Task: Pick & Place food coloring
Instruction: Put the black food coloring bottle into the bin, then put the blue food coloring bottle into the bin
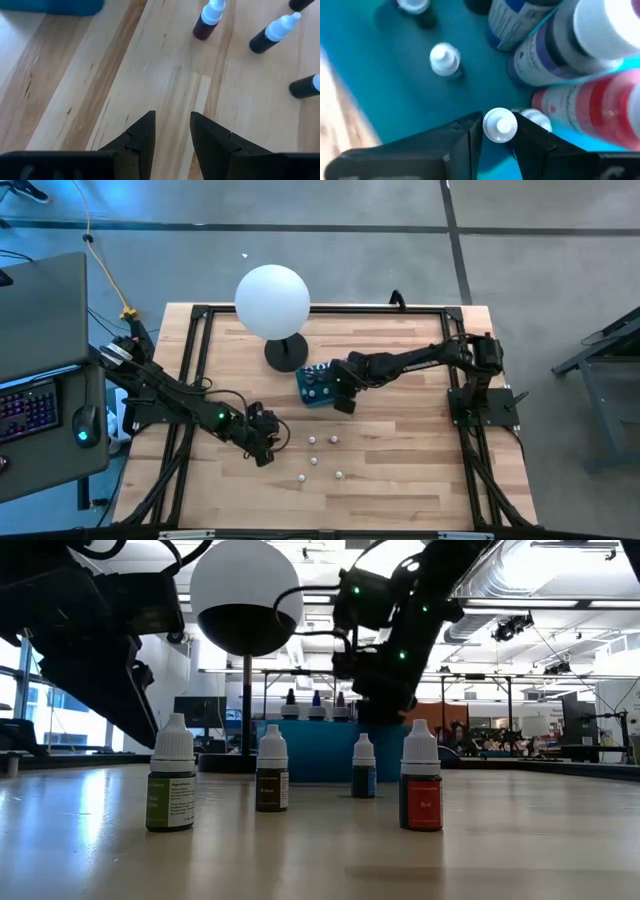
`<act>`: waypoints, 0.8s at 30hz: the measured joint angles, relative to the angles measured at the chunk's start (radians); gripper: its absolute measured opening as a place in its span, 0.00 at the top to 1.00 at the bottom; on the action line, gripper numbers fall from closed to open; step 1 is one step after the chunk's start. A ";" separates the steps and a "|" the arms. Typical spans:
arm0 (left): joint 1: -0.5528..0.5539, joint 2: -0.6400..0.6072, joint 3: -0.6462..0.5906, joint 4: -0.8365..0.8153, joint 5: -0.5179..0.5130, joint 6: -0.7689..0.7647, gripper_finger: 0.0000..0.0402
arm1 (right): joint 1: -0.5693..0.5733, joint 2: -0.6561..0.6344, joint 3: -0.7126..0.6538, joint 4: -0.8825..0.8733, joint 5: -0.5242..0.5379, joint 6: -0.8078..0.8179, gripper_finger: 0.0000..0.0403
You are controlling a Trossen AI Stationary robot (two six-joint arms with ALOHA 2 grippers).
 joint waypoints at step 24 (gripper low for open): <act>0.000 0.000 0.000 0.021 -0.002 0.000 0.70 | 0.005 0.000 0.041 -0.059 0.021 -0.071 0.60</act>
